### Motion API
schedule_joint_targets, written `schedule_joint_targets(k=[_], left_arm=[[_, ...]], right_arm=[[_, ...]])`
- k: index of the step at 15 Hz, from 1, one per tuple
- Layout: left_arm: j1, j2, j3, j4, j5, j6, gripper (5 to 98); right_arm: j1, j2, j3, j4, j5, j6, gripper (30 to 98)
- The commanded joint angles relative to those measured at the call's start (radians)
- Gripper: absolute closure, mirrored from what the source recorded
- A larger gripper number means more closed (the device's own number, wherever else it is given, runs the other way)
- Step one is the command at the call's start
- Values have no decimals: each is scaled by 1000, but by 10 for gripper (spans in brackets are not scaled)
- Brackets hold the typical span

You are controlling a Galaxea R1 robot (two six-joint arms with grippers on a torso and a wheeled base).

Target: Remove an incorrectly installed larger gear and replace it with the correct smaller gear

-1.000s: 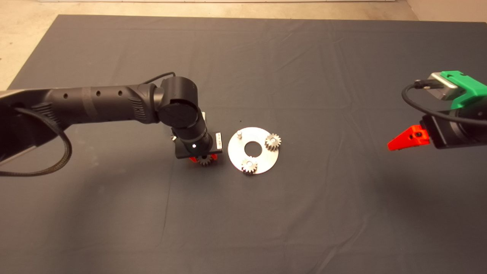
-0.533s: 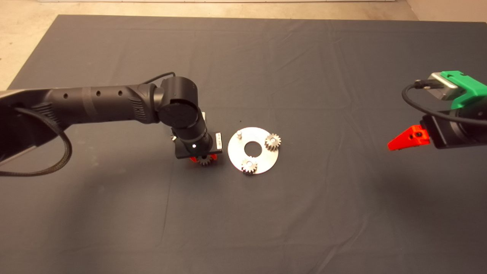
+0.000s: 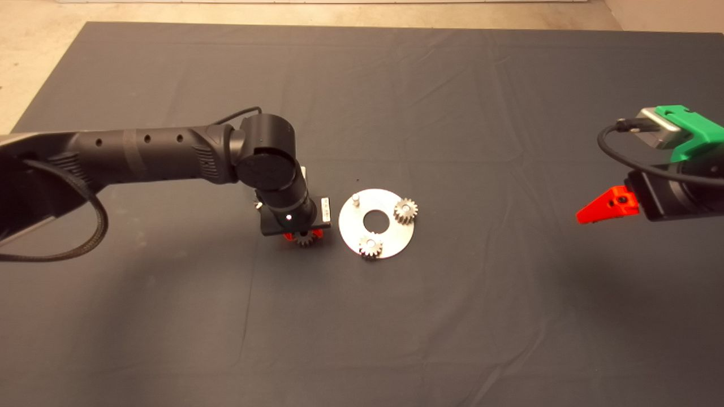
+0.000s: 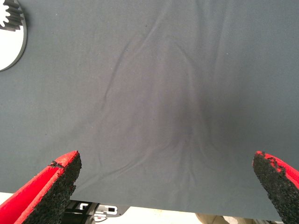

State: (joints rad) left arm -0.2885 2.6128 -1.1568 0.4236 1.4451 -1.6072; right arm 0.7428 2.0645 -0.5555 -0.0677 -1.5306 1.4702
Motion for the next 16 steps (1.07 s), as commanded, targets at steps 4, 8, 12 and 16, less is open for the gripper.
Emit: schedule_joint_targets(k=[4, 8, 12, 16], left_arm=[[-106, 4, 56, -39, 11, 1, 736], [-219, 5, 59, -137, 6, 3, 743], [-235, 78, 27, -148, 3, 2, 745], [-228, 194, -114, -144, 6, 17, 745]], right_arm=[[18, -5, 1, 29, -16, -1, 314], [18, 4, -6, 29, -16, -1, 314], [18, 6, -6, 29, -16, -1, 314], [18, -3, -4, 29, -17, -1, 314]])
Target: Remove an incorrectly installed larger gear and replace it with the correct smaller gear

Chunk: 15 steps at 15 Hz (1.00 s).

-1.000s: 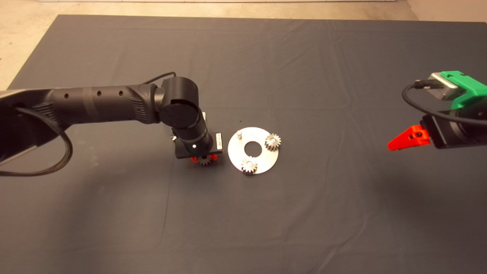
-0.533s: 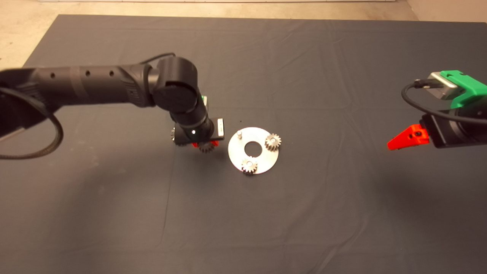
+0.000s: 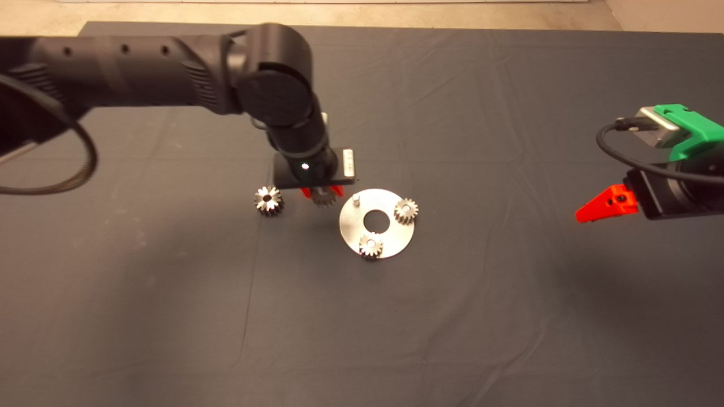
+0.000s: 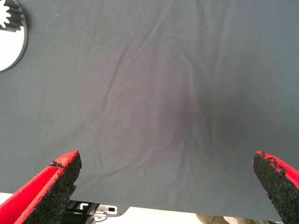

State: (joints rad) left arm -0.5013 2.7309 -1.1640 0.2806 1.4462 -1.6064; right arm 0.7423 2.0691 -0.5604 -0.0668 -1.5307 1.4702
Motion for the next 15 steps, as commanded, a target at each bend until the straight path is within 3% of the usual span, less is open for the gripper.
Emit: schedule_joint_targets(k=[1, 3, 6, 10, 15], left_arm=[[-6, 90, -140, -3, 3, 50, 745], [23, 106, -193, -4, 5, 116, 746], [23, 106, -226, -11, 9, 126, 750], [45, 108, -273, -20, 8, 180, 751], [47, 144, -278, -24, 8, 179, 753]], right_arm=[[19, -10, 3, 28, -16, -1, 314], [19, -10, 8, 28, -14, 0, 314], [19, -10, 8, 27, -14, 0, 314], [20, -10, 7, 27, -14, 0, 314], [20, -16, 7, 27, -16, -1, 314]])
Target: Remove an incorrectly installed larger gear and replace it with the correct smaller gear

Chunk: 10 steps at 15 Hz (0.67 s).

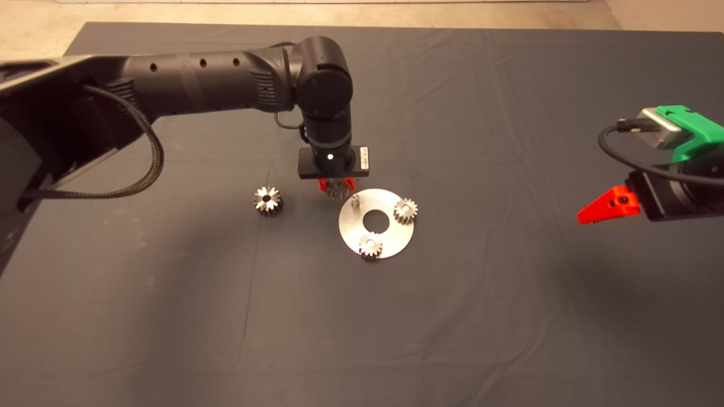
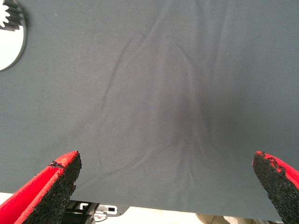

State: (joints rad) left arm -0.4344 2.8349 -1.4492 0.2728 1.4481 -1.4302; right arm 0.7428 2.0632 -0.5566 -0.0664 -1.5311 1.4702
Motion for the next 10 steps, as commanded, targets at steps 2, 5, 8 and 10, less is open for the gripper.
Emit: schedule_joint_targets(k=[2, 5, 8, 10], left_arm=[[-20, 57, 14, -23, 3, -6, 753], [-21, 82, 11, -23, 2, -9, 754], [-20, 83, 11, -23, 5, -10, 755], [-21, 79, 6, -23, 6, -9, 755]], right_arm=[[20, -11, 4, 26, -15, 0, 314], [20, -17, 5, 26, -15, -1, 314], [20, -18, 5, 26, -17, -1, 314], [20, -18, 5, 26, -15, -1, 314]])
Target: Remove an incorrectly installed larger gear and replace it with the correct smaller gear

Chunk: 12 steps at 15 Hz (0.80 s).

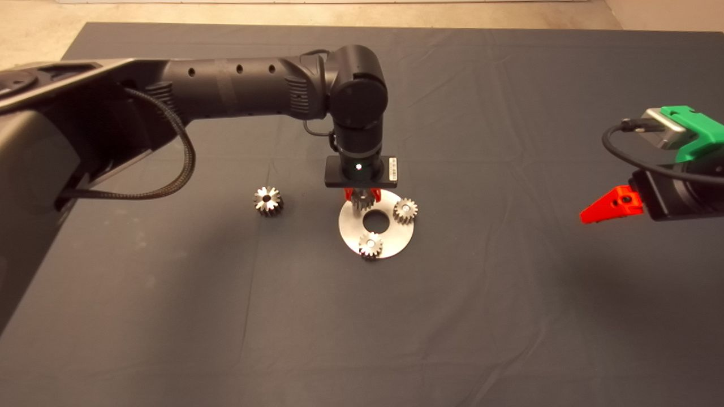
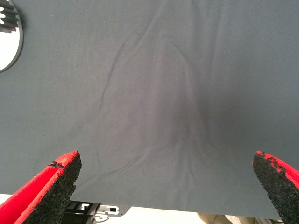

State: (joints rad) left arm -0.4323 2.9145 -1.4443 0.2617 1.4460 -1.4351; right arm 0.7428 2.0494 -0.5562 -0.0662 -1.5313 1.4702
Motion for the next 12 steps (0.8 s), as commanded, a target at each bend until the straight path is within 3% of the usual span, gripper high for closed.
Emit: schedule_joint_targets(k=[1, 12], left_arm=[[-23, -4, 0, -10, 8, -2, 755], [-20, -4, -38, 5, 23, 5, 757]], right_arm=[[20, -3, 4, 26, -15, 0, 314], [20, 7, 3, 26, -15, -1, 314]])
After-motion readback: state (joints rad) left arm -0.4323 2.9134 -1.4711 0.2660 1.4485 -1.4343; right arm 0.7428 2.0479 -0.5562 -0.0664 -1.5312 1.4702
